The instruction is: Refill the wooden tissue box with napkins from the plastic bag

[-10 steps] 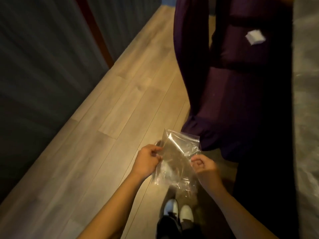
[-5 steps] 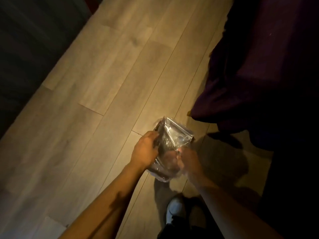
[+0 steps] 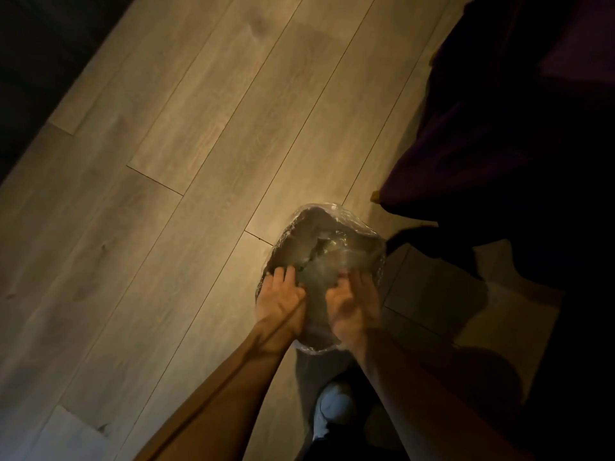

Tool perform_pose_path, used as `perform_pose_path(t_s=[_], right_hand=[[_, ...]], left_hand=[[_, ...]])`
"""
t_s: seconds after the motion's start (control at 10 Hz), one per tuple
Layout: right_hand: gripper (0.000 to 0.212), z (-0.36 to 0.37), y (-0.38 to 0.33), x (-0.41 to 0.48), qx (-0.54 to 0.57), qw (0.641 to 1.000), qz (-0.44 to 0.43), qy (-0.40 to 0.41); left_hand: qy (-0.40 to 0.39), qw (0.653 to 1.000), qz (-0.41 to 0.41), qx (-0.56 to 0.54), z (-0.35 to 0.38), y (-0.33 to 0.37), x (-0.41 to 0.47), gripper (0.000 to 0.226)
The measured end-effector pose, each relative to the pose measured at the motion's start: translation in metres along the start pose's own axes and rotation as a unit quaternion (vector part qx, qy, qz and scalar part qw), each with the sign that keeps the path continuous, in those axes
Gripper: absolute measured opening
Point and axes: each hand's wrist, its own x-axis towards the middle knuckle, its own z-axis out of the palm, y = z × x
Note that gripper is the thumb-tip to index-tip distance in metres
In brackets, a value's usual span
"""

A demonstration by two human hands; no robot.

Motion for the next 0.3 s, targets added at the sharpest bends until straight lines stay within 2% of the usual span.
perform_pose_path(t_s=[0.1, 0.2, 0.3], right_hand=[[0.028, -0.032, -0.003, -0.021, 0.019, 0.996, 0.046, 0.071], [0.029, -0.048, 0.0, -0.035, 0.074, 0.992, 0.064, 0.075], [0.036, -0.066, 0.009, -0.051, 0.134, 0.984, 0.067, 0.092]], left_hand=[[0.019, 0.998, 0.025, 0.047, 0.001, 0.005, -0.005, 0.042], [-0.019, 0.999, 0.033, 0.037, -0.015, 0.005, -0.012, 0.049], [-0.007, 0.999, 0.034, 0.01, -0.035, 0.004, -0.023, 0.048]])
